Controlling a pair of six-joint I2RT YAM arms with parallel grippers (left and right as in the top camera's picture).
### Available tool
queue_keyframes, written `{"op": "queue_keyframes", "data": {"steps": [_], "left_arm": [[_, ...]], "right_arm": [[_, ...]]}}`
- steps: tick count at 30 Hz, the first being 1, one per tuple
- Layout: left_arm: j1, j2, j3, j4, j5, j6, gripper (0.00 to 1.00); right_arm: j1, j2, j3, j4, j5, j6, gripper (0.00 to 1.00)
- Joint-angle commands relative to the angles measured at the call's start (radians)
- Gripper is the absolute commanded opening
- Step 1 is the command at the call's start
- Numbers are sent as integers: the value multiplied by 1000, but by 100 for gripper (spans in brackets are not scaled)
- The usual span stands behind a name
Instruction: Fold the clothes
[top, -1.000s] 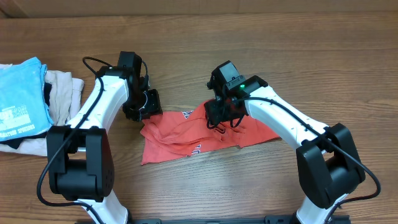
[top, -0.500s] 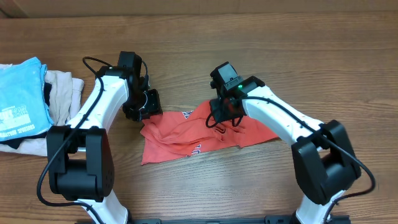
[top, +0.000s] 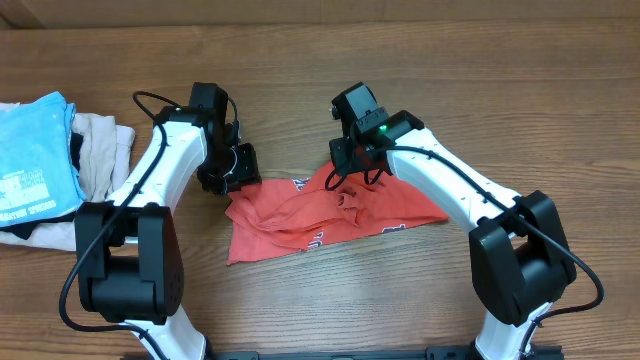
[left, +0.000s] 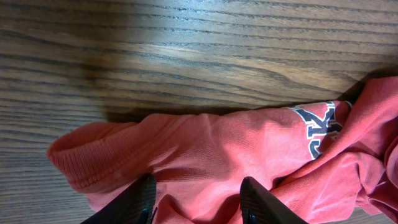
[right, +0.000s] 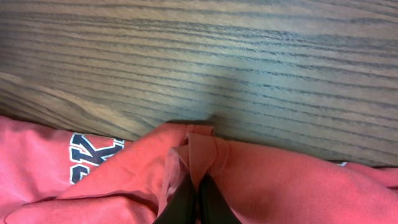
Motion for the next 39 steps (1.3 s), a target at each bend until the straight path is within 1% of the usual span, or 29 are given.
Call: {"op": "queue_keyframes", "data": {"steps": [1, 2, 3, 4, 6, 8, 15, 19, 22, 27, 29, 31, 33, 37, 39], "left_arm": [[0, 0, 16, 1, -10, 8, 47], [0, 0, 16, 2, -10, 8, 47], [0, 0, 16, 1, -10, 8, 47], [0, 0, 16, 1, -10, 8, 47], [0, 0, 16, 1, -10, 8, 48], [0, 0, 16, 1, -10, 8, 47], [0, 0, 16, 3, -10, 9, 48], [0, 0, 16, 2, -10, 9, 50], [0, 0, 16, 2, -10, 9, 50], [0, 0, 16, 1, -10, 9, 50], [0, 0, 16, -4, -10, 9, 50], [0, 0, 16, -5, -10, 9, 50], [0, 0, 16, -6, -10, 9, 50], [0, 0, 16, -11, -10, 9, 51], [0, 0, 16, -27, -10, 9, 52]], "right_arm": [[-3, 2, 22, -35, 8, 5, 4], [-3, 3, 22, -58, 4, 5, 8], [-2, 3, 22, -82, -8, 5, 17], [-2, 3, 22, -103, -24, 5, 18], [-2, 3, 22, -155, -33, 4, 19], [-14, 2, 22, -195, 3, 6, 19], [-117, -5, 22, -305, 35, 28, 19], [-147, -5, 10, -340, 35, 28, 18], [-147, -5, -27, -331, 26, 27, 18], [-116, -5, -94, -288, -145, 19, 18], [-93, -5, -101, -293, -241, -37, 18], [-76, -5, -101, -295, -396, -121, 18], [-65, -5, -101, -294, -479, -183, 18], [-61, -5, -101, -280, -489, -210, 19], [-66, -6, -94, -277, -456, -208, 19]]}}
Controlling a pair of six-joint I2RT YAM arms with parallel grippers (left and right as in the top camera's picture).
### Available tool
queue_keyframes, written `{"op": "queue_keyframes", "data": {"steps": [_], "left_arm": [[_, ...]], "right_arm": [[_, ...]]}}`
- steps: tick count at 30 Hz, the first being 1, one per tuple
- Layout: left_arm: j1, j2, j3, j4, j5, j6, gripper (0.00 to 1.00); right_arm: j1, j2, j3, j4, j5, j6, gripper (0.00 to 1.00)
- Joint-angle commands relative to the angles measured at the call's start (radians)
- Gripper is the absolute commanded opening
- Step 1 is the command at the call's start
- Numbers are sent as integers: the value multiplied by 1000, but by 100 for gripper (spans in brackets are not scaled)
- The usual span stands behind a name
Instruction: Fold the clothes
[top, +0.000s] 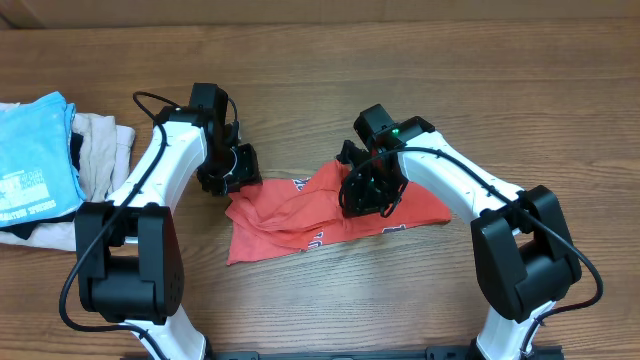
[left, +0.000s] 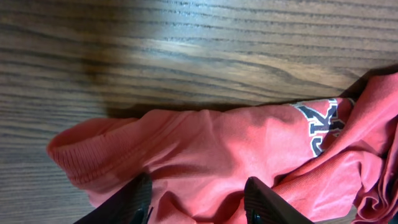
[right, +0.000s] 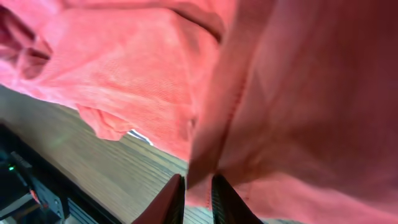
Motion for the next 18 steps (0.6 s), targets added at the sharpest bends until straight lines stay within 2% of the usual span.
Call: {"op": "queue_keyframes", "data": {"steps": [1, 6, 8, 12, 16, 18], "left_arm": [[0, 0, 16, -27, -10, 8, 55], [0, 0, 16, -84, -36, 30, 61], [0, 0, 11, -116, -111, 30, 65], [0, 0, -6, -149, -167, 30, 68], [-1, 0, -84, -76, -160, 49, 69], [-3, 0, -148, 16, -90, 88, 70]], "right_arm": [[-14, -11, 28, -21, 51, 1, 19], [-49, -106, 128, -75, 288, 79, 22], [-69, -161, 150, -76, 311, 82, 24], [-100, -207, 150, -77, 310, 82, 29], [-109, -207, 143, -89, 311, 81, 29], [-109, -207, 143, -85, 311, 73, 29]]}}
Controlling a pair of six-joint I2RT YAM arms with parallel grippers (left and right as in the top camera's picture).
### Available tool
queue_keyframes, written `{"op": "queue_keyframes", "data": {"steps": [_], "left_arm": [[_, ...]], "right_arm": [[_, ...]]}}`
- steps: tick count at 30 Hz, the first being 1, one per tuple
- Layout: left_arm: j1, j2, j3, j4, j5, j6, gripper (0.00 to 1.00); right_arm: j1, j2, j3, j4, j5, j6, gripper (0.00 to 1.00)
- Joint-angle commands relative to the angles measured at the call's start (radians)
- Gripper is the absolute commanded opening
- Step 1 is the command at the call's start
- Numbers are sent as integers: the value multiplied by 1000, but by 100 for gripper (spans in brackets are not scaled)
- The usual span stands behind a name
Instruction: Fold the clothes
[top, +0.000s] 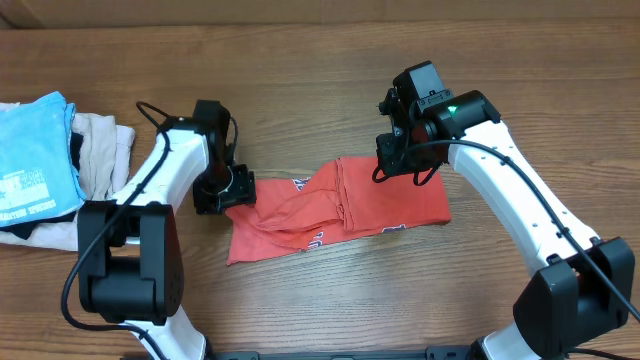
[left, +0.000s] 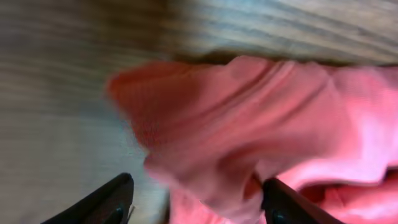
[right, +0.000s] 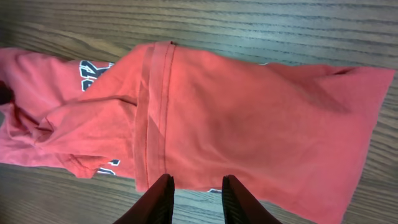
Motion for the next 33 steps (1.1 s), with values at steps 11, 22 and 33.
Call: {"op": "queue_keyframes", "data": {"steps": [11, 22, 33], "left_arm": [[-44, 0, -237, 244, 233, 90, 7], [356, -1, 185, 144, 185, 136, 5], [325, -1, 520, -226, 642, 150, 4]], "right_arm": [[-3, -4, 6, 14, 29, 0, 30], [-3, -4, 6, 17, 29, 5, 30], [-3, -4, 6, 16, 29, 4, 31]]}}
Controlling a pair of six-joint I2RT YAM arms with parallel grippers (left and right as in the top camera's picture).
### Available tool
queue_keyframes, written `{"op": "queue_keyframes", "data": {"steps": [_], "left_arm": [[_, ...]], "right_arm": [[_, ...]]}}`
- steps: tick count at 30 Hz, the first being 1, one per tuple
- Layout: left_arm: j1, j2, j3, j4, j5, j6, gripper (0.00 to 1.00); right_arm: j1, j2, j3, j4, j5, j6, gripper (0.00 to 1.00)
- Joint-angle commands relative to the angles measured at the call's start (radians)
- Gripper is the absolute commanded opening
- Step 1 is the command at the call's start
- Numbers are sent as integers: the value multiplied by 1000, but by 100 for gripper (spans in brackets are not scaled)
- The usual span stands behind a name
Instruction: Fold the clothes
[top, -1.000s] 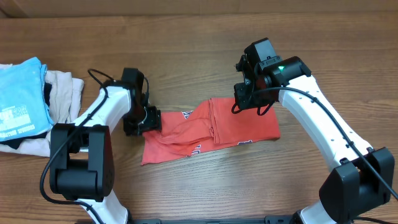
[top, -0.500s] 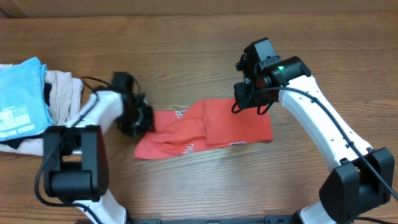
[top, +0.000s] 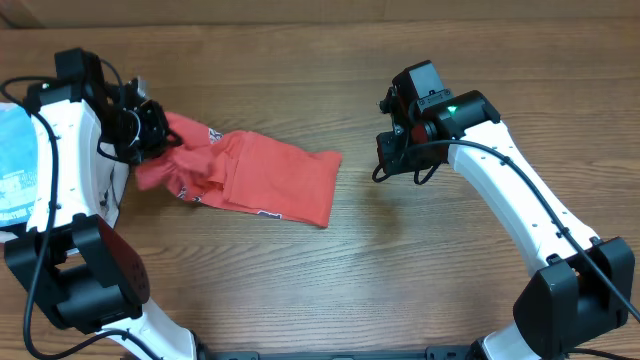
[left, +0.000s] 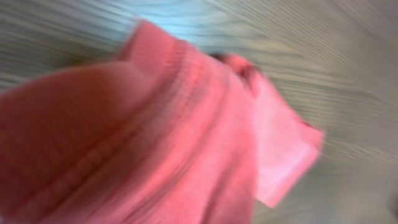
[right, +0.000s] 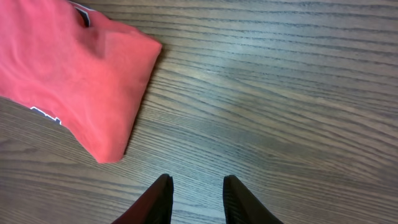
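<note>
The red shirt (top: 265, 180) lies folded in a long band, left of the table's middle, slanting down to the right. Its left end is bunched and raised at my left gripper (top: 148, 135), which is shut on it near the table's left side. In the left wrist view the blurred red shirt (left: 155, 137) fills the frame and hides the fingers. My right gripper (top: 395, 158) hangs open over bare wood to the right of the shirt. In the right wrist view the gripper (right: 196, 182) holds nothing, and the shirt's right end (right: 68, 68) lies at the upper left.
A pile of other clothes, with a light blue shirt (top: 15, 185) on top, sits at the table's left edge, partly behind my left arm. Wooden table (top: 450, 290) spreads around and below the right arm.
My left gripper has moved from the shirt's left end near the table's middle to the far left, and the shirt has come with it. The right gripper stays open in place.
First my right gripper was shut on a fold at the shirt's back edge while the left stood open around its left end. Then the right held that fold over the shirt's front. Then it was open and raised, the shirt folded over. Now the left has drawn the shirt leftward.
</note>
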Motion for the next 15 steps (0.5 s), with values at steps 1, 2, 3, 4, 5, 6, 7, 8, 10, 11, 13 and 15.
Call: {"op": "queue_keyframes", "data": {"steps": [1, 2, 3, 4, 5, 6, 7, 8, 10, 11, 13, 15], "left_arm": [[-69, -6, 88, -31, 281, -18, 4], [-108, -6, 89, -31, 256, -38, 4], [-131, -5, 88, -32, 224, -38, 4], [-188, -4, 88, -38, 138, -39, 4], [-214, -4, 88, -39, 111, -39, 4], [-242, -4, 88, -38, 85, -41, 5], [-273, -4, 88, -37, 51, -59, 6], [-303, -4, 88, -37, 18, -77, 7], [-375, -4, 88, -38, -53, -91, 8], [-405, -4, 88, -38, -83, -97, 9], [-462, 1, 88, -41, -152, -123, 9], [-517, 9, 88, -48, -207, -145, 9]], "right_arm": [[-3, -4, 6, 5, 3, 4, 31], [-3, -4, 6, 5, 3, 4, 31], [-3, -4, 6, 5, 3, 4, 30], [-3, -4, 6, 2, 3, 4, 31], [-3, -4, 6, -1, 3, 4, 31], [-3, -4, 6, -5, 3, 4, 31], [-3, -4, 6, -10, 3, 4, 31], [-3, -4, 6, -13, 3, 4, 31], [-3, -4, 6, -17, 2, 4, 30], [-3, -4, 6, -18, 2, 4, 31], [-3, -4, 6, -18, 2, 4, 31], [-3, -4, 6, -18, -2, 4, 31]]}}
